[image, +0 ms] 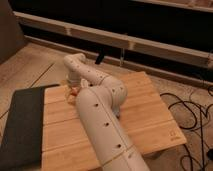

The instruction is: Place the pepper in the ceramic bowl

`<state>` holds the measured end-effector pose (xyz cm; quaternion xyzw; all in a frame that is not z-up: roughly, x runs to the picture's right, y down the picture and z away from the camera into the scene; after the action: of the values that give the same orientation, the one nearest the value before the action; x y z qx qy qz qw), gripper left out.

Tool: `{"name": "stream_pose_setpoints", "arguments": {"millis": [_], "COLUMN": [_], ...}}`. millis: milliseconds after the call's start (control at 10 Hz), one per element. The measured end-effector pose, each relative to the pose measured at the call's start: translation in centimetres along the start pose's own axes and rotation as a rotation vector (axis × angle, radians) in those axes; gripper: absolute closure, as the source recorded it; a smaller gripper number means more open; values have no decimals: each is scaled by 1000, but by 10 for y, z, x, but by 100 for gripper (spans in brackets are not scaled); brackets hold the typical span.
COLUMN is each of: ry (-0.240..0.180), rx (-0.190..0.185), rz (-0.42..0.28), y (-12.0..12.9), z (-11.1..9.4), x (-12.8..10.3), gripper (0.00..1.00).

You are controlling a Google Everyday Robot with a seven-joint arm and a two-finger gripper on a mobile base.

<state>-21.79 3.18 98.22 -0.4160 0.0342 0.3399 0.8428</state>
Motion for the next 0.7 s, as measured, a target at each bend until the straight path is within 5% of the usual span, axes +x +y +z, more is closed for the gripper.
{"name": "stream_pose_setpoints", "arguments": {"millis": [400,700], "ry": [-3,-15], "rx": [-24,-24], "rz": [-3,7], "y": [0,-6], "z": [0,-5], "x": [1,0], "gripper": [94,100]}}
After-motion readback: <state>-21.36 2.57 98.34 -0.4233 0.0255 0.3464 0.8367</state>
